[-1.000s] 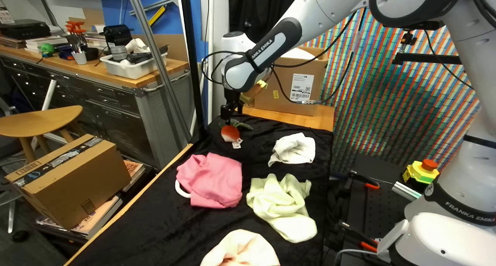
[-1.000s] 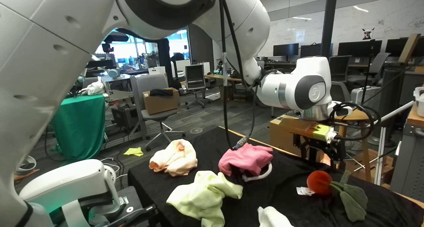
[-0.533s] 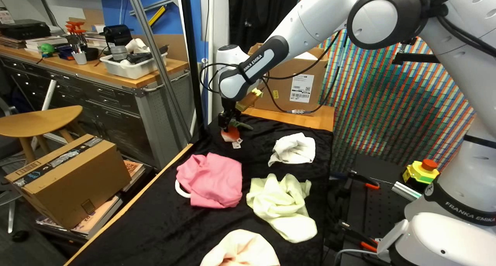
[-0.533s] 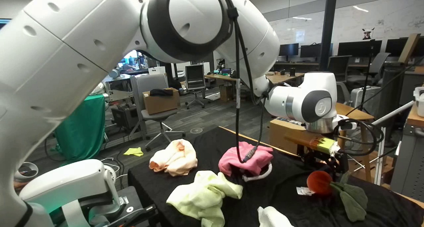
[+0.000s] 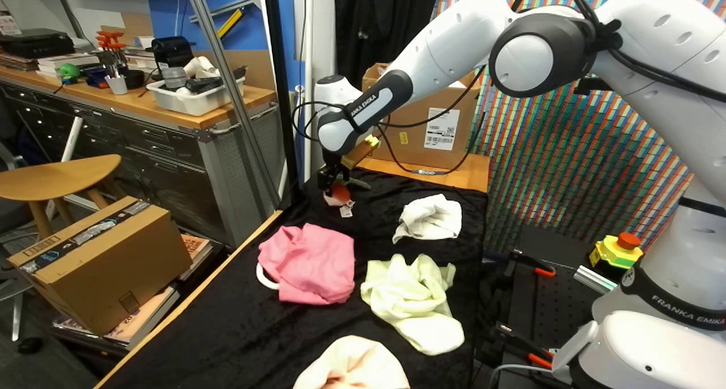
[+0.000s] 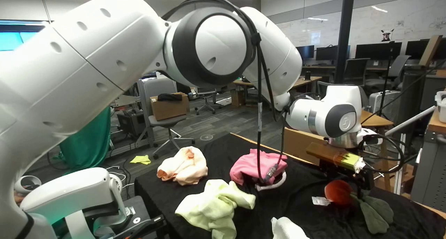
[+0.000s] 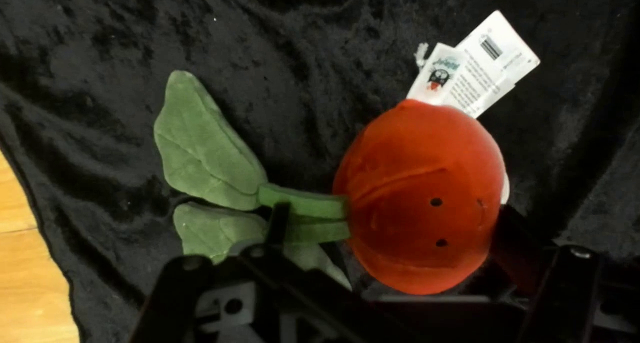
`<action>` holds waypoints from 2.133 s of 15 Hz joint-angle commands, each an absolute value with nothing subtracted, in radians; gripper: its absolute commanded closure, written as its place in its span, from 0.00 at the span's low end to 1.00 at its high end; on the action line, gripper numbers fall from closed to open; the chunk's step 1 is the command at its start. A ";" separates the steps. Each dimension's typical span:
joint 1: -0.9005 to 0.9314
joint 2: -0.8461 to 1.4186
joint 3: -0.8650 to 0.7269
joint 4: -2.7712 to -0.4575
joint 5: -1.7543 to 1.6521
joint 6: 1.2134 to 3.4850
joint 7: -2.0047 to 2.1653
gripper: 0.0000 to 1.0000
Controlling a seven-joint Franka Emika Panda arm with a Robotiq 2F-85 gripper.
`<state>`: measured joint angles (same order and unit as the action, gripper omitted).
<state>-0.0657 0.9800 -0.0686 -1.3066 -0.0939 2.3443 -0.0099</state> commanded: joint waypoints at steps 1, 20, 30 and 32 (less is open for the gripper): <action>-0.063 1.052 -0.084 -1.190 -0.090 2.314 0.010 0.00; -0.043 0.863 -0.080 -1.382 -0.105 2.273 0.002 0.90; 0.060 0.483 -0.042 -1.831 -0.182 2.317 -0.005 0.90; 0.090 0.425 -0.025 -1.896 -0.205 2.330 0.003 0.90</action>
<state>0.0545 0.5567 -0.0419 -1.7390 -0.1626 2.2789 -0.0017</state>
